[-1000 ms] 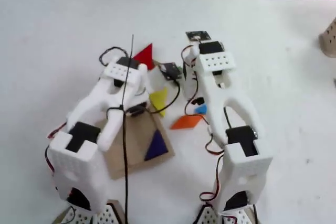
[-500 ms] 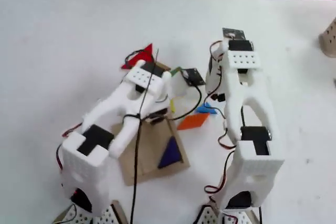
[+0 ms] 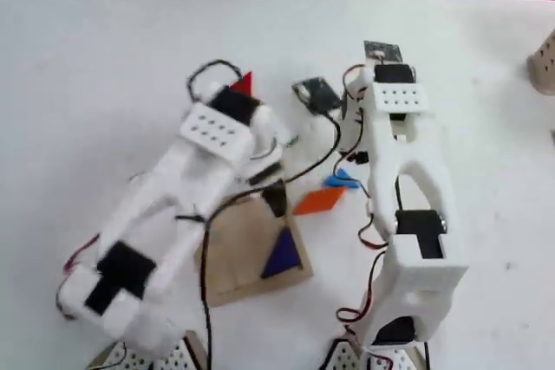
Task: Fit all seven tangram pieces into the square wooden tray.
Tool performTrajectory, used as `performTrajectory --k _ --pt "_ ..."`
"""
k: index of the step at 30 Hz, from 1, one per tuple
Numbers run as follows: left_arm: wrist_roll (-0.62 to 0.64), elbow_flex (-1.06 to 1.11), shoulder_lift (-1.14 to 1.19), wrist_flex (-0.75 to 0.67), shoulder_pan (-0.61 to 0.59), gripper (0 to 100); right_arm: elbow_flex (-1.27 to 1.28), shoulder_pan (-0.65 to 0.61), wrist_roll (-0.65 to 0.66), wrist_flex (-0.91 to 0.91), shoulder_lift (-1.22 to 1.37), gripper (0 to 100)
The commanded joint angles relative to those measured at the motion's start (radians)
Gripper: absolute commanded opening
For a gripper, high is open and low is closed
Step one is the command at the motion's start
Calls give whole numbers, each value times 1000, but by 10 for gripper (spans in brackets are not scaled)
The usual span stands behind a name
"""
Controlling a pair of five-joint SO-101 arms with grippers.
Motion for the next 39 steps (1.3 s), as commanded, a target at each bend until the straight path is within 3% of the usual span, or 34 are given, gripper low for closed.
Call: performTrajectory --k 1,5,9,13,17,25,32,39 --pt "86 32 -188 14 -111 275 -31 -4 -11 24 -47 18" --pt "98 147 -278 -12 -252 184 6 -13 -11 38 -133 18" --pt "107 315 -325 -146 -383 101 126 -13 -11 5 -286 18" --pt "253 509 -344 -293 -479 50 285 -56 -11 -61 -455 18" --pt "454 709 -377 -450 -538 24 437 -179 -2 -147 -564 17" --pt "494 1020 -575 -632 -544 22 638 -524 121 -314 -530 18" --pt "494 1195 -690 -652 -458 22 661 -590 126 -366 -403 18" --pt "494 1200 -651 -660 -407 22 664 -608 127 -361 -283 18"
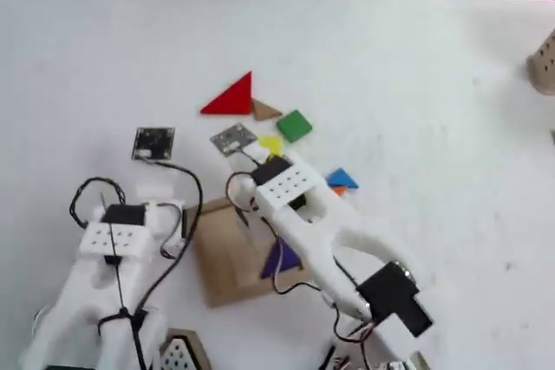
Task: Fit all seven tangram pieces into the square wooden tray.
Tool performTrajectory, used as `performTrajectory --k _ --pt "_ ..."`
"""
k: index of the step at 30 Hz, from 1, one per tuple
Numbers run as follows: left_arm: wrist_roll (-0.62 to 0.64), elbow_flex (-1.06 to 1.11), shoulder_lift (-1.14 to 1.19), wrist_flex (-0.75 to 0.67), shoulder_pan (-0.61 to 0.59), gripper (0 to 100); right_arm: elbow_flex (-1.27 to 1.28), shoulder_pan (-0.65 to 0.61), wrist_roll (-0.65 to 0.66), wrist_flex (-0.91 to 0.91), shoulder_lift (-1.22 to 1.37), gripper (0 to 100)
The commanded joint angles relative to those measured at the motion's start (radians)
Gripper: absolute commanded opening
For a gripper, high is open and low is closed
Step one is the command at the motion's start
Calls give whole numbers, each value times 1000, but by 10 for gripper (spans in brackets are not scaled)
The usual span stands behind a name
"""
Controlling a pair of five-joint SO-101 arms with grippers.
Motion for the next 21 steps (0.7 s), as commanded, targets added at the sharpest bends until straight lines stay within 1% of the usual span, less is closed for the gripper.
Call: performTrajectory --k 1,11,14,17,21 --pt "12 -8 16 -44 15 22 -3 -5 12 -2 22 18" --pt "12 -5 48 -72 36 22 -5 12 12 16 36 18" --pt "12 -5 44 -75 36 22 -11 44 12 16 21 18" --pt "12 -5 44 -107 36 22 -8 81 12 38 -62 18" --pt "12 -5 44 -109 44 22 -9 194 12 107 -237 18"
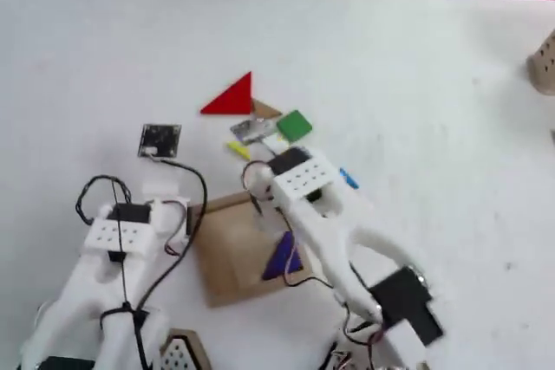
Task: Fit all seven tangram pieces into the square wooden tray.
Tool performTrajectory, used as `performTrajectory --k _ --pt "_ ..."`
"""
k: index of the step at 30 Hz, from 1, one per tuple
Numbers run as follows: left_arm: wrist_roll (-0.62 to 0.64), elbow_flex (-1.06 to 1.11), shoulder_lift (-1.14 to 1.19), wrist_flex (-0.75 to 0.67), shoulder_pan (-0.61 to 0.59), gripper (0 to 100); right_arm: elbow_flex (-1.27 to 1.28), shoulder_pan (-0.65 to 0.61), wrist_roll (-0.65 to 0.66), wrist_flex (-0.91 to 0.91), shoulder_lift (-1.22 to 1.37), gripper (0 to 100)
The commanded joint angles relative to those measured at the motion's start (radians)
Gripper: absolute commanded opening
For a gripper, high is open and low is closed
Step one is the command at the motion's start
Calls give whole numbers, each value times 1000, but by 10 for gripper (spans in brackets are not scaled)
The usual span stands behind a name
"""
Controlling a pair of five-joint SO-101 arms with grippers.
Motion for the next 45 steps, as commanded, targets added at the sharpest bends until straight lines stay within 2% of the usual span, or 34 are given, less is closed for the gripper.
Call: performTrajectory --k 1,6,11,18,21,27,30,36,45 --pt "12 -5 -5 -17 30 22 -9 119 12 54 -193 18" --pt "12 -26 -7 43 114 23 21 274 12 67 -349 18" --pt "12 -97 -7 118 188 26 71 360 12 2 -360 18" --pt "17 -80 2 158 159 220 87 364 12 -31 -360 18" --pt "15 -51 2 153 143 202 87 371 12 -31 -360 18" --pt "14 2 4 104 139 85 87 371 12 -30 -360 18" --pt "17 0 5 103 117 56 87 371 12 -30 -360 18" --pt "17 -61 101 103 122 89 89 371 11 -27 -360 18" --pt "17 -338 351 120 116 94 89 400 8 -31 -360 18"
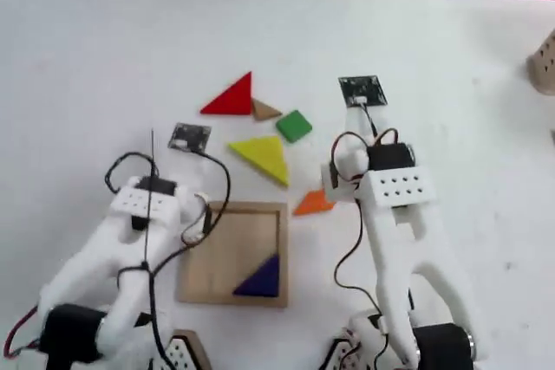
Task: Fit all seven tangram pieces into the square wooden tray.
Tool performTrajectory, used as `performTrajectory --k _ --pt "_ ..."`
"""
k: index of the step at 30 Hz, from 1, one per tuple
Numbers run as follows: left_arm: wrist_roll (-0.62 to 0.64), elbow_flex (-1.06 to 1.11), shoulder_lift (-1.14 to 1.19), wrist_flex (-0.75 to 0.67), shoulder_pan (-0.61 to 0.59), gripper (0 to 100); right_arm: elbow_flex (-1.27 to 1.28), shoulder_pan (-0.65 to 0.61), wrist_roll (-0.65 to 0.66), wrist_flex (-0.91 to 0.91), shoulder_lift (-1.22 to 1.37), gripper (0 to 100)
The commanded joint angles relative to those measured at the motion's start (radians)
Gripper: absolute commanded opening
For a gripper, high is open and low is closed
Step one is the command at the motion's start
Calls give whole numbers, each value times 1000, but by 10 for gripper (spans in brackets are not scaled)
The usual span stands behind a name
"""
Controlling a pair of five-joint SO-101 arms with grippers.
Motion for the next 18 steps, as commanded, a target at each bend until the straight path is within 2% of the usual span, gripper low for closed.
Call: performTrajectory --k 1,13,15,18 --pt "5 -124 25 -3 -8 94 -3 8 5 -16 -33 18" --pt "-2 -160 -170 37 -10 95 60 1 5 -113 -33 18" --pt "-6 -158 -194 43 -35 95 61 1 3 -113 -33 18" --pt "-77 -167 -203 34 -128 95 64 1 3 -113 -33 18"
